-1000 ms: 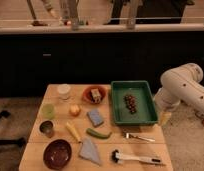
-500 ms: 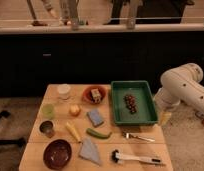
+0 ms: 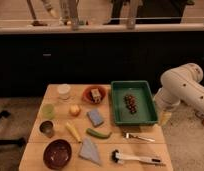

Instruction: Place pepper in table surface

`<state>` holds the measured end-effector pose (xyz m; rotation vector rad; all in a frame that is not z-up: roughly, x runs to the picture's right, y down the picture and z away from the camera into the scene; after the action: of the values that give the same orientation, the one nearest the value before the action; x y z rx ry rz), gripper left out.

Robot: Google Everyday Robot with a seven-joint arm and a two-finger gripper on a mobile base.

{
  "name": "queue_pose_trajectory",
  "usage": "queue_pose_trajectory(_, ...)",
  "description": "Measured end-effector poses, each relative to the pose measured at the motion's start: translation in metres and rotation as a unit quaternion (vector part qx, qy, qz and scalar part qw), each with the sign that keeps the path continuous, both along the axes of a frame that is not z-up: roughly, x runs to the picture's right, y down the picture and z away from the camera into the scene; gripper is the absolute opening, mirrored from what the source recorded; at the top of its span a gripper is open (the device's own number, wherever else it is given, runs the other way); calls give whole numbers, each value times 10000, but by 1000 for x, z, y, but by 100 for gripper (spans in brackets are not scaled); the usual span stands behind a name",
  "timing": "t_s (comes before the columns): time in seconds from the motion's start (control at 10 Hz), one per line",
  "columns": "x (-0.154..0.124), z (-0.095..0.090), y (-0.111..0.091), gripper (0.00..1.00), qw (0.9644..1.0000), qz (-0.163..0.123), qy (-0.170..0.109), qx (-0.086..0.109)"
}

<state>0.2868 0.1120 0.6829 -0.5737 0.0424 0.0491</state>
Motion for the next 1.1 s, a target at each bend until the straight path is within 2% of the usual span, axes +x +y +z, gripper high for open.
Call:
queue_pose_trajectory(0.7,0,0,0,80,10000,8,10,5)
queue_pose_trajectory(0.8,-2,-2,1,80,10000,-10,79,52)
queue_pose_trajectory(1.1,-33,-14,9,80,9997,122,165,131)
